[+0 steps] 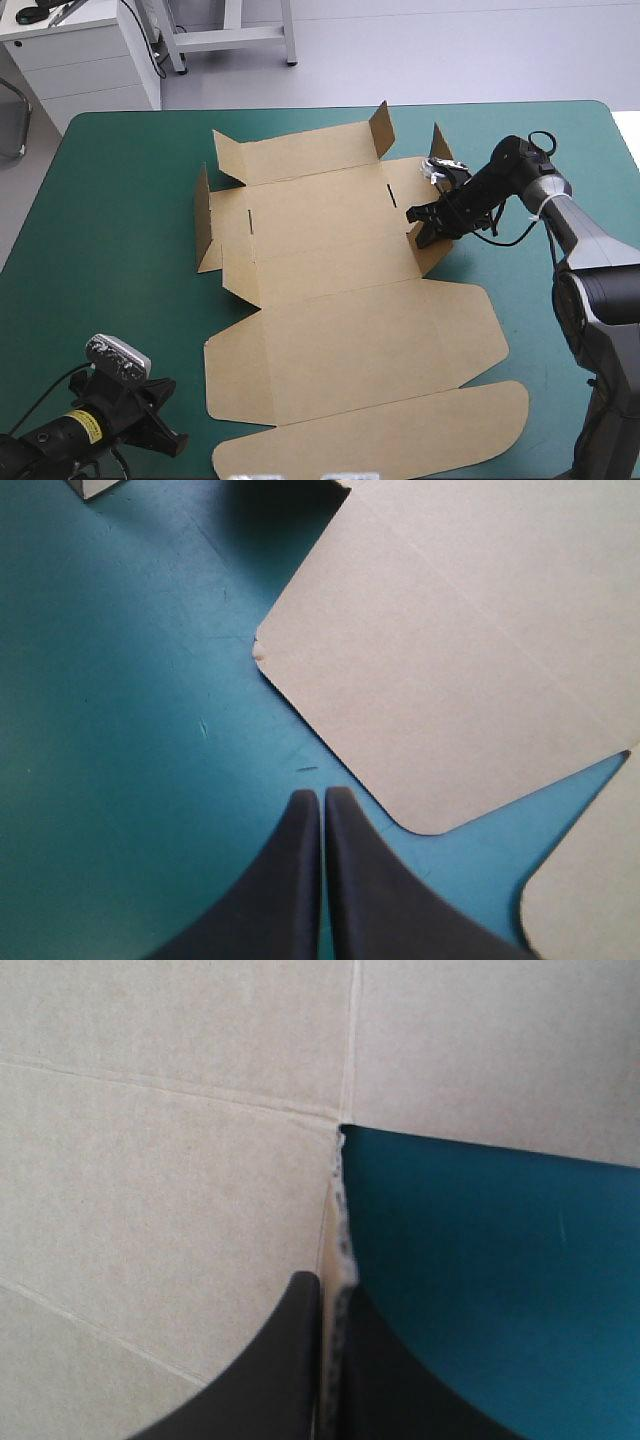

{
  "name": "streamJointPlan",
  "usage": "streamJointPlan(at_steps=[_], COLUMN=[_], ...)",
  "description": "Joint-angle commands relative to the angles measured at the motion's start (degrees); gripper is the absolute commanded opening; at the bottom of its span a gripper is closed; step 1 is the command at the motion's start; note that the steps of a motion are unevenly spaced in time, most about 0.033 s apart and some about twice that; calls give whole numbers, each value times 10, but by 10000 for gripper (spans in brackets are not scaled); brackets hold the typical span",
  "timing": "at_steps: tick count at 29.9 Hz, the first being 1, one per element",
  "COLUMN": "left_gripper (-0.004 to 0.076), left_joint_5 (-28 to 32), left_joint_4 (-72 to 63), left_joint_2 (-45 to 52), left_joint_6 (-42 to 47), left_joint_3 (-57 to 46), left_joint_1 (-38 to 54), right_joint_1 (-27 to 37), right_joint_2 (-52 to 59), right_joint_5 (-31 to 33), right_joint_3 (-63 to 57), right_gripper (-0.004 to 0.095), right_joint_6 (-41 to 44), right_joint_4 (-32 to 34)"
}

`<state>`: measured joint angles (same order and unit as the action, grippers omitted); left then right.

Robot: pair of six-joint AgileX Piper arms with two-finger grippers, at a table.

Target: Fold the box

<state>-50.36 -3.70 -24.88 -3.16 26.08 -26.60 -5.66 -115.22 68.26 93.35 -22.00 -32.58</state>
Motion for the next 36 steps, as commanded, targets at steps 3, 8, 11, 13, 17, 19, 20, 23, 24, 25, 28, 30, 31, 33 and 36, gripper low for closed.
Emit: streamJointPlan(at_steps=[3,8,11,13,17,19,20,23,24,25,28,30,31,33,36], left_gripper=[-8,-8,-8,-8,-8,-8,-8,-8,-8,-8,-8,-8,-8,-8,-8], left_joint_5=[29,29,29,29,29,29,29,25,25,25,25,25,25,25,25], left_joint_4=[-8,-7,-4,-2,8,14,19,22,22,22,22,22,22,22,22], left_joint_2=[-4,-4,-4,-4,-4,-4,-4,-4,-4,-4,-4,-4,-4,-4,-4], left_joint_6=[5,5,5,5,5,5,5,4,4,4,4,4,4,4,4], left_joint_3=[20,52,78,95,122,126,126,126,126,126,126,126,126,126,126], left_joint_1=[-3,-3,-3,-3,-3,-3,-3,-3,-3,-3,-3,-3,-3,-3,-3], right_joint_1=[0,-11,-28,-41,-71,-87,-94,-111,-116,-119,-125,-129,-131,-139,-162], right_joint_2=[30,31,32,32,32,32,32,32,32,32,32,32,32,32,32], right_joint_5=[18,36,36,36,36,35,35,35,35,35,35,34,33,29,19], right_joint_3=[69,184,247,280,311,319,320,320,320,320,320,320,320,320,320], right_gripper=[-16,-16,-19,-19,-19,-19,-19,-19,-19,-19,-19,-19,-19,-20,-20], right_joint_6=[-18,-14,-28,-47,-129,-190,-213,-281,-297,-309,-344,-368,-376,-394,-430], right_joint_4=[-15,46,85,84,84,85,88,109,119,124,132,132,132,129,129])
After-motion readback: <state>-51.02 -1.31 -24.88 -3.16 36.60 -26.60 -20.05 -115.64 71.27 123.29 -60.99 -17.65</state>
